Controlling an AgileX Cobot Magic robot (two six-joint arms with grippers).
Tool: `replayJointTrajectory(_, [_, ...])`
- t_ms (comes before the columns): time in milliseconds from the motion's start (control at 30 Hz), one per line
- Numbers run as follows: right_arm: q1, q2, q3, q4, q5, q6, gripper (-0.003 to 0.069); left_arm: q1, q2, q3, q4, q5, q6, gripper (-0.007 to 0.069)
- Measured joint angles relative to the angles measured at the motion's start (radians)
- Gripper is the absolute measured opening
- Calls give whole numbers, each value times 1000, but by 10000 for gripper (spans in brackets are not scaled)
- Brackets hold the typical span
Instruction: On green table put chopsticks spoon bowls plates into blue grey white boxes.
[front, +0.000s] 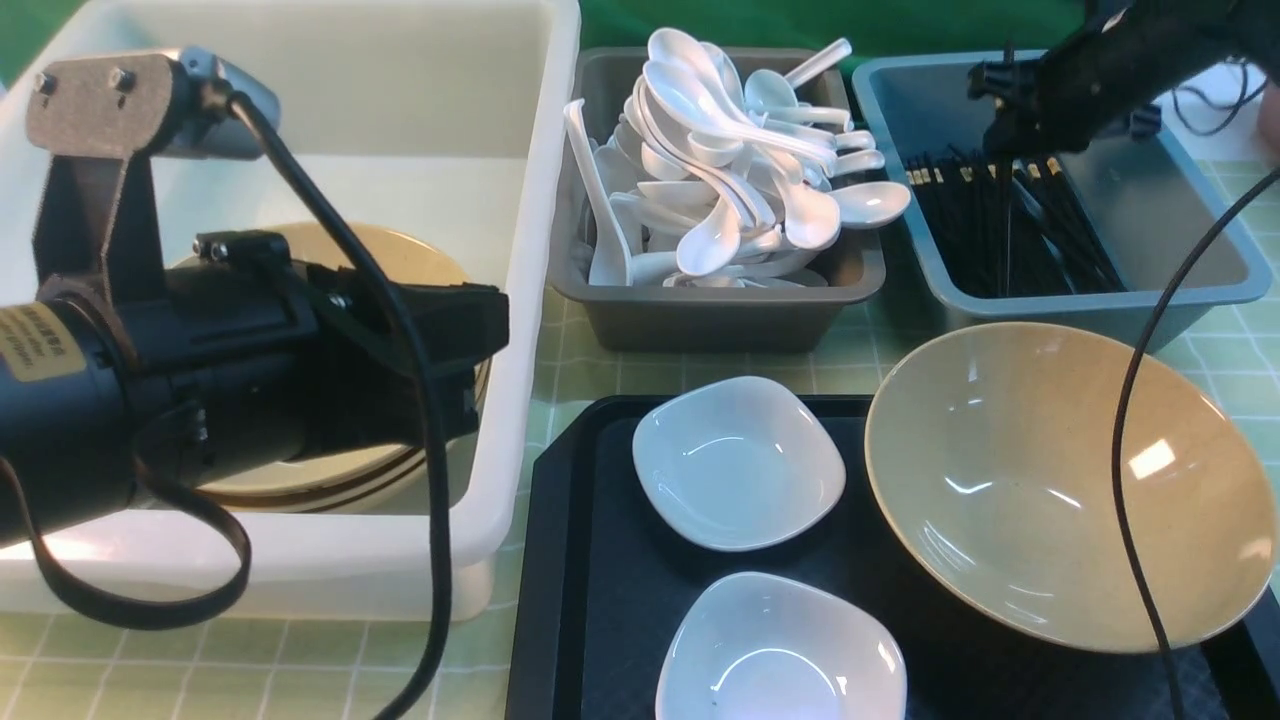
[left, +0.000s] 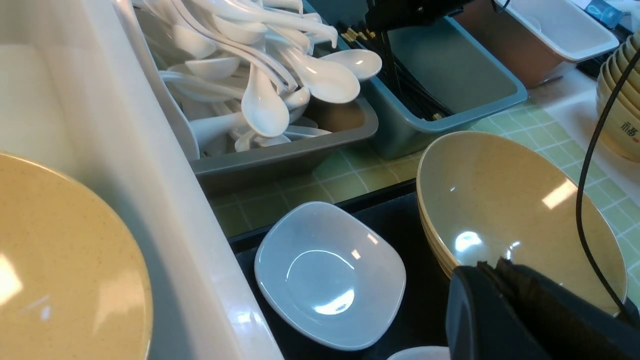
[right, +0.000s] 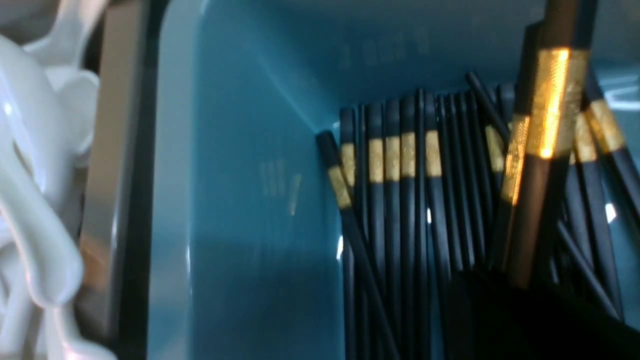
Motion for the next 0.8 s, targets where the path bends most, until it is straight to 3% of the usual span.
replayJointTrajectory(333, [-10,-177,95,3,100,-68,398,0,0,0,23,16,0,0])
replayJointTrajectory(500, [-10,-465,385,17,134,-192,422,0,12,0,41,45,-5,6])
replayJointTrajectory(633, [7,-698,586,19,154,-244,422,0,66,0,41,61,-3,53])
replayJointTrajectory(800, [114,-1001,837,22,119,-323,407,-6,175,-32,35,90,20,127])
